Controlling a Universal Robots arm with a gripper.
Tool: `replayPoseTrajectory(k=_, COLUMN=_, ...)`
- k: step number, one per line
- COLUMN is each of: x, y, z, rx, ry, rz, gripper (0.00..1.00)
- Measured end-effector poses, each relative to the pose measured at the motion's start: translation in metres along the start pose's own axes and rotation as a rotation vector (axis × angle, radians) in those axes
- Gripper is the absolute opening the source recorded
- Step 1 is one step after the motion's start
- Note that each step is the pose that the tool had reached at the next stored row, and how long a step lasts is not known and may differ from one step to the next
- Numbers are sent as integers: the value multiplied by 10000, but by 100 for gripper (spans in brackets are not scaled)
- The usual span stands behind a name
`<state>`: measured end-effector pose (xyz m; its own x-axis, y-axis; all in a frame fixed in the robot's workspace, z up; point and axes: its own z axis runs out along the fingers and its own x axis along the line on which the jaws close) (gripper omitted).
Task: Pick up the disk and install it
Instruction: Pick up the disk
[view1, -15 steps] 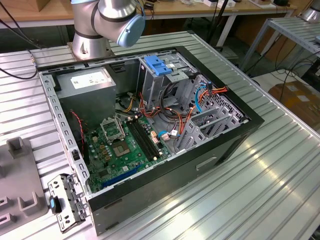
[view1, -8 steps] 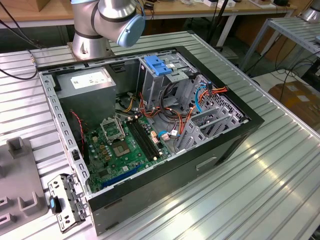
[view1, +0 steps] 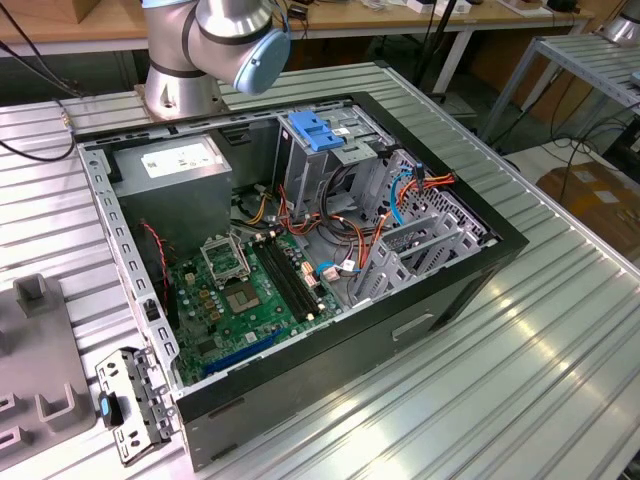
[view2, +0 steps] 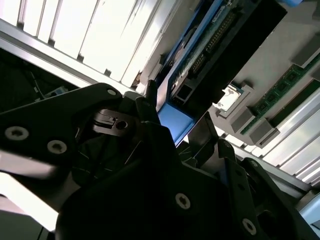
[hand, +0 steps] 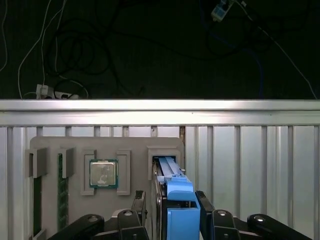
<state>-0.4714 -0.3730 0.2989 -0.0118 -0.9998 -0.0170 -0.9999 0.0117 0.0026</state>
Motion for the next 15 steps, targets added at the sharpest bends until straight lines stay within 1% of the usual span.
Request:
replayPoseTrajectory(k=3, x=-15, y=0, z=2, rx=4, ry=-2, rz=83, gripper=51)
replayPoseTrajectory(k=4, x=-38, y=1, z=3, rx=5, ry=-1, rz=107, gripper=51)
replayPoseTrajectory(k=5, x=-45, y=1, z=4, rx=6, ry=-1, rz=117, gripper=51)
replayPoseTrajectory(k=15, x=-46, y=1, z=11, rx=4, ry=2, rz=128, gripper=51)
